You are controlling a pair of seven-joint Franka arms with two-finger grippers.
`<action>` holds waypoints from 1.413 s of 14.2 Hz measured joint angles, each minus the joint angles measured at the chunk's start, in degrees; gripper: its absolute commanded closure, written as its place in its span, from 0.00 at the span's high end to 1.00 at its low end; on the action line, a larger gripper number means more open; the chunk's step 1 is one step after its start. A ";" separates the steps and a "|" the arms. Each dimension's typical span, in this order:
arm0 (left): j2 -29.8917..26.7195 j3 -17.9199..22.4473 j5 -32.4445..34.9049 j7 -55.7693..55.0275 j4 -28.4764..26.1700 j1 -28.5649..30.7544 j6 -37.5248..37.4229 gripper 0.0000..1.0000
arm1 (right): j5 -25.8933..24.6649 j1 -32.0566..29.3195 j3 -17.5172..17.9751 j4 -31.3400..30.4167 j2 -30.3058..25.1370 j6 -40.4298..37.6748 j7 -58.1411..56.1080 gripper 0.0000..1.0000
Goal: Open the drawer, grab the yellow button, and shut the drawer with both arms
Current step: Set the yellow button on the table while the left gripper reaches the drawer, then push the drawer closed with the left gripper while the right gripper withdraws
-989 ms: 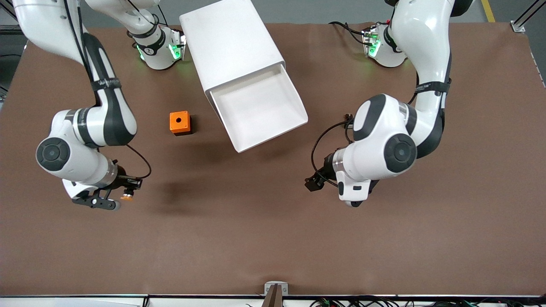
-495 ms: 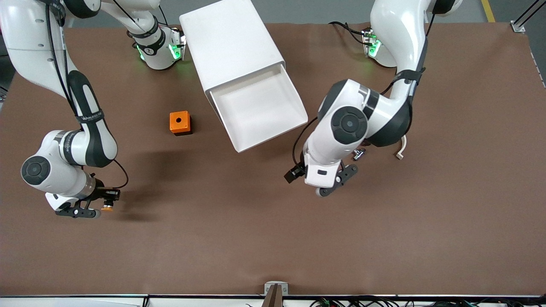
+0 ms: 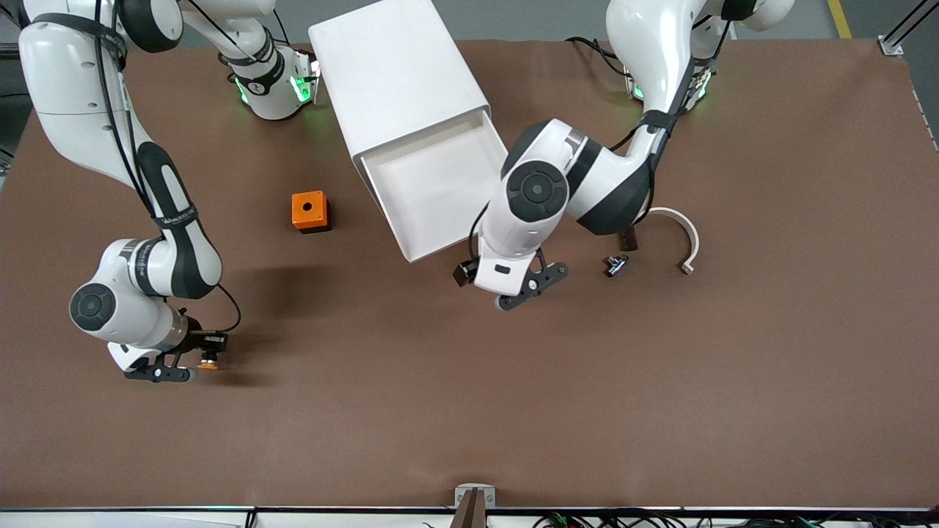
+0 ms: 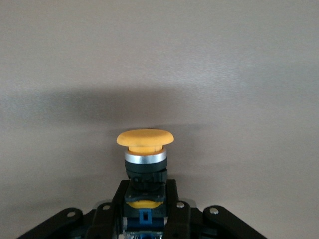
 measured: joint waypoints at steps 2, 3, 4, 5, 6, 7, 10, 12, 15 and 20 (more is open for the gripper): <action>0.25 -0.02 0.00 0.00 -0.07 -1.90 0.00 0.99 | 0.12 0.17 0.00 0.20 0.48 0.00 0.25 1.00; 0.32 -0.03 0.00 0.00 -0.14 -2.83 0.00 0.99 | 0.15 0.16 -0.01 0.25 0.57 -0.01 0.28 1.00; 0.35 -0.04 0.00 -0.06 -0.27 -3.85 0.00 0.99 | 0.16 0.16 -0.01 0.37 0.59 -0.04 0.28 1.00; 0.37 0.00 0.12 -0.21 -0.37 -4.78 0.03 0.99 | 0.16 0.17 -0.01 0.61 0.59 -0.08 0.28 1.00; 0.38 0.01 0.14 -0.50 -0.42 -5.55 0.03 0.99 | 0.16 0.20 0.00 0.93 0.58 -0.30 0.28 1.00; 0.38 0.01 0.15 -0.87 -0.45 -6.13 0.03 0.99 | 0.16 0.26 0.01 1.39 0.45 -1.22 0.28 1.00; 0.49 0.01 0.15 -1.48 -0.78 -7.28 0.03 0.99 | 0.16 0.74 0.05 3.85 -1.90 -9.51 0.28 1.00; 0.73 0.00 0.15 -1.50 -1.09 -7.35 0.03 0.99 | 0.16 1.36 0.10 5.52 -6.06 -17.66 0.28 1.00; 1.03 -0.67 0.15 -2.64 -1.15 -7.49 -0.01 0.99 | 0.16 2.03 0.11 6.19 -14.15 -28.82 0.28 1.00; 1.03 -4.66 0.15 -6.52 -1.15 -7.98 -1.74 0.99 | 0.15 1.98 -0.11 6.13 -25.36 -40.35 0.28 1.00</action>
